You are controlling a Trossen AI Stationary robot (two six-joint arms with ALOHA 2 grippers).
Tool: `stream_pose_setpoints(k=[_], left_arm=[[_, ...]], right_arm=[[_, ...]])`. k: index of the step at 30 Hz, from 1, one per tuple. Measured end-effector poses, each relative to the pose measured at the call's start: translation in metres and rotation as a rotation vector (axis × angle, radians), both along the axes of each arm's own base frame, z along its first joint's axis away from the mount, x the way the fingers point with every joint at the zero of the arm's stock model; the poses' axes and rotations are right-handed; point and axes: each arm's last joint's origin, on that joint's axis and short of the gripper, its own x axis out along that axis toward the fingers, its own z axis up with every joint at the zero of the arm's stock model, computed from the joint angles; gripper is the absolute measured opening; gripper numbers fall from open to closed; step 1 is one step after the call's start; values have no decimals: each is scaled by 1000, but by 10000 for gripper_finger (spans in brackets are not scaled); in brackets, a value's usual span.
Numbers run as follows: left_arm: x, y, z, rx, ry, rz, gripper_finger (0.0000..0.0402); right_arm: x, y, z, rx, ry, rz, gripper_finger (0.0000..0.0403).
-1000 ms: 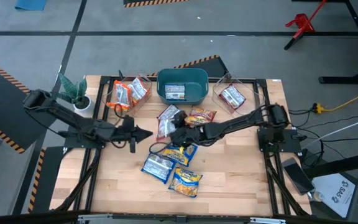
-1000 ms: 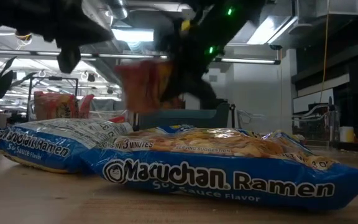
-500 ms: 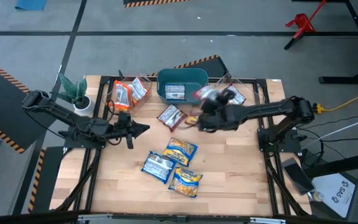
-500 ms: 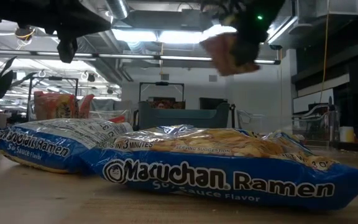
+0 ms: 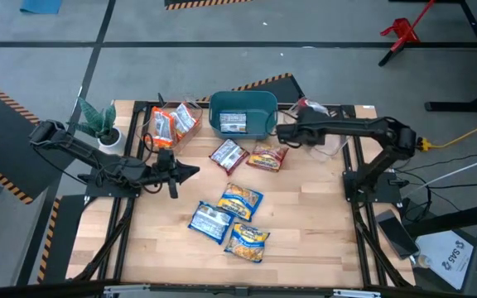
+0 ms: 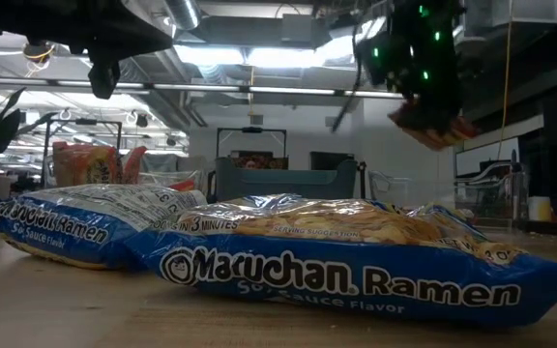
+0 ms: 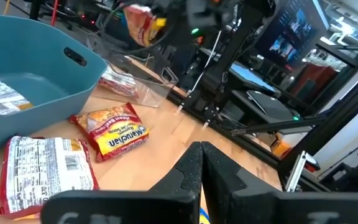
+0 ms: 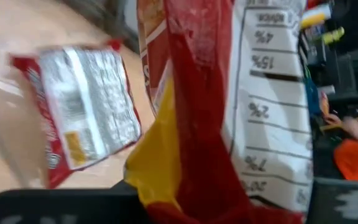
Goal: Sort Maruchan noodles
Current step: Put the red noodle pack into the right transparent bin
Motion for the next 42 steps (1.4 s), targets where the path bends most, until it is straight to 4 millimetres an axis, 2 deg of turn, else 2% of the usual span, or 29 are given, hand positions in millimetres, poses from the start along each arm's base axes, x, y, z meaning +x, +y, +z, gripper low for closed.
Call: stream_pose_setpoints(k=[6,10,16,21,32,42], left_arm=[[0,0,-1,5,14,0,0],[0,0,-1,9,15,5,0],[0,1,-1,15,15,46,0],[-1,2,-1,15,15,59,0],[-1,2,-1,17,15,76,0],[-1,2,-1,19,15,78,0]], right_arm=[[-22,-13,-38,41,89,-79,92],[-35,-15,-60,91,96,-127,92],[-37,-13,-85,115,49,-84,92],[-32,-15,-89,131,-7,-53,92],[-34,-20,-88,115,28,-46,92],[-37,-46,-92,183,-47,-49,93]])
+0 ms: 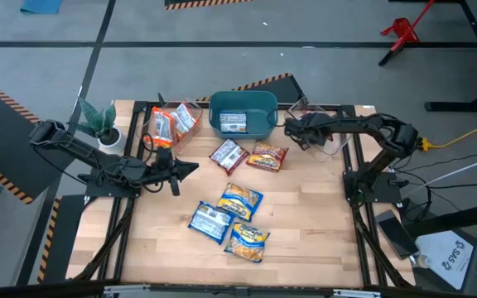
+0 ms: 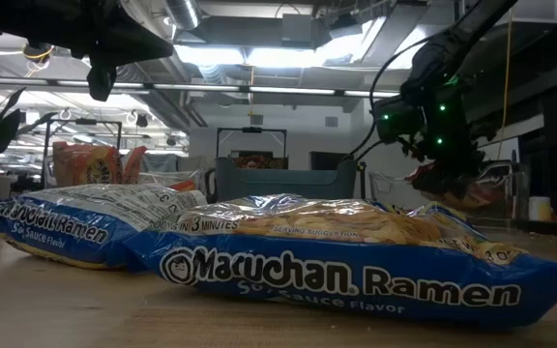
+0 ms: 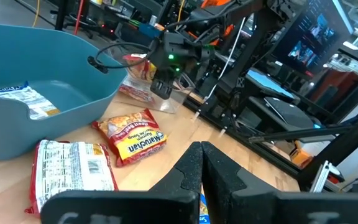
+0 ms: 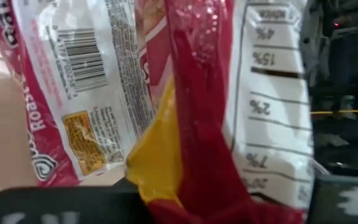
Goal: Sort Maruchan noodles
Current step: Put the red noodle pack into the right transparent bin
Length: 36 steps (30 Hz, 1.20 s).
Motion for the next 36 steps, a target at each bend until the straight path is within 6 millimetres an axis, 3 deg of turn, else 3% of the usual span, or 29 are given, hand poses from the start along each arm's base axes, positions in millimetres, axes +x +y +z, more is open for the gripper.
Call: stream_pose_setpoints(k=[4,9,14,22,30,36], left_arm=[[0,0,0,1,0,14,0],[0,1,0,3,-1,44,0],[0,1,0,2,-2,43,0],[-1,1,-6,-2,54,41,0],[2,0,-15,-5,116,52,0],[16,3,-33,-24,198,106,0]], right_arm=[[4,-3,0,7,-5,59,118],[7,-5,0,16,-31,94,189],[14,-6,13,42,-94,140,238],[24,-5,67,-25,-239,214,248],[18,1,98,-16,-381,273,248],[20,17,128,66,-695,410,248]])
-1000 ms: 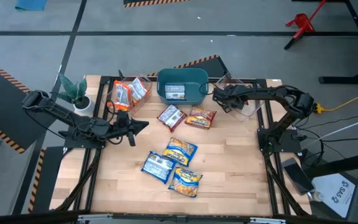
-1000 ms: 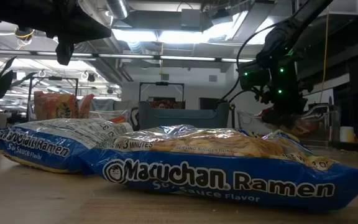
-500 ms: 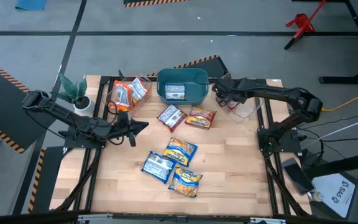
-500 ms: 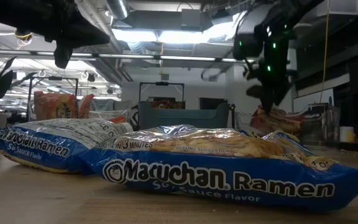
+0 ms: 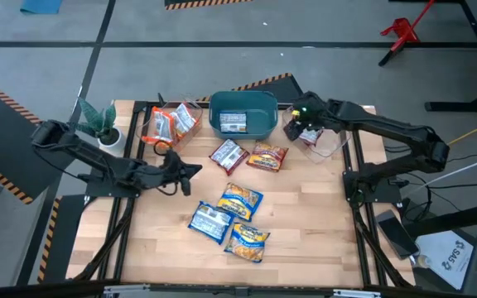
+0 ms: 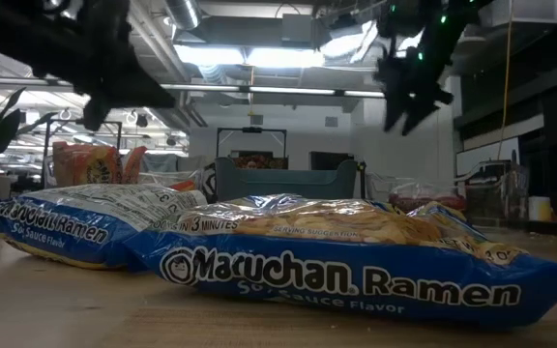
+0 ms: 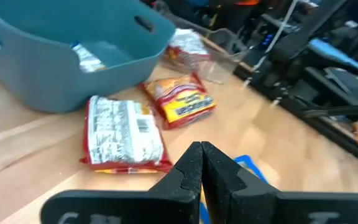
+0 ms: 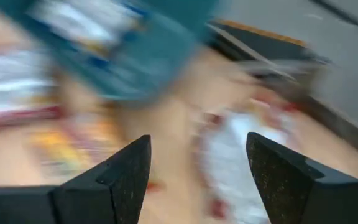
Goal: Sort Maruchan noodles
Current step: Put the red noodle pack into the right transparent bin
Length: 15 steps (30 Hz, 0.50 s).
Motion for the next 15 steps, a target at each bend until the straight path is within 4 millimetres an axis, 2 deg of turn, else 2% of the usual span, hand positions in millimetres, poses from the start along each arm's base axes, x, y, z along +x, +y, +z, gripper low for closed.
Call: stream_pose_setpoints(k=[3,8,15], left_arm=[[10,3,-9,4,20,33,0],[31,14,-21,23,15,22,0],[45,39,-46,14,73,135,0]], right_arm=[[14,16,10,27,-147,140,248],[41,49,14,-15,-238,371,248],[63,85,5,-122,-207,434,248]])
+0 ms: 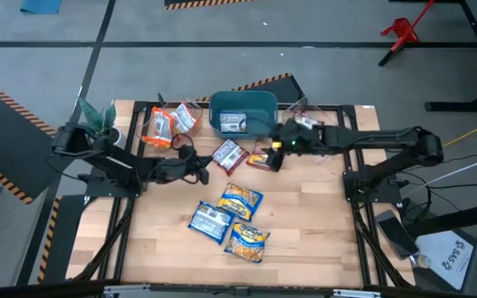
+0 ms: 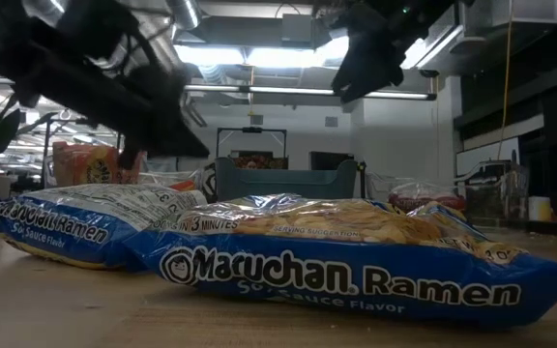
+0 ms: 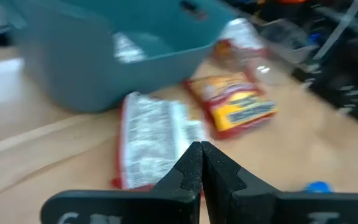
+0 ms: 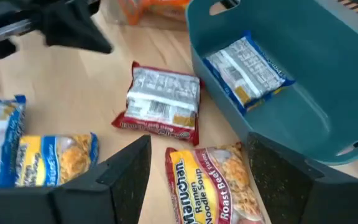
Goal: Sort Maruchan noodles
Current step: Put the red noodle pack into the right transparent bin
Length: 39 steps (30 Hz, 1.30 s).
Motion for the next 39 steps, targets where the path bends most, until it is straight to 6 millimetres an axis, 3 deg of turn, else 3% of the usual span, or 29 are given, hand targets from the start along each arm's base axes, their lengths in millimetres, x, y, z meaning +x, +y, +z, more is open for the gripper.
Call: stream_pose_setpoints(k=[8,19,30,39], left_arm=[[8,13,-19,-5,26,54,0],[42,23,-27,45,116,22,0],[37,30,-40,-23,243,23,0],[34,28,-49,-108,292,32,0]], right_arm=[[12,23,-14,-51,50,14,248],[19,25,-28,-59,40,2,248],[14,25,-51,-27,36,-27,248],[17,24,-52,-9,-38,-48,248]])
